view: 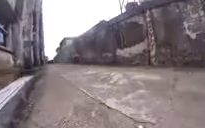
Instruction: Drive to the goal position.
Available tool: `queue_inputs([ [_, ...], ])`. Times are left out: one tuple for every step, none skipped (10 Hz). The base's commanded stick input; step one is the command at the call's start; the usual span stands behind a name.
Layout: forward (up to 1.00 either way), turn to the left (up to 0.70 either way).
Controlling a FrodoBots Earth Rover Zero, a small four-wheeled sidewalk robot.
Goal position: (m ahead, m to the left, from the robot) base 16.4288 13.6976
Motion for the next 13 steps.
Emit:
queue_inputs([
  [0.5,0.0],
  [0.5,0.0],
  [0.5,0.0],
  [0.5,0.0],
  [0.5,0.0],
  [0.5,0.0],
  [0.5,0.0],
  [0.5,0.0],
  [0.5,0.0],
  [0.5,0.0],
  [0.5,0.0],
  [0.5,0.0],
  [0.5,0.0],
])
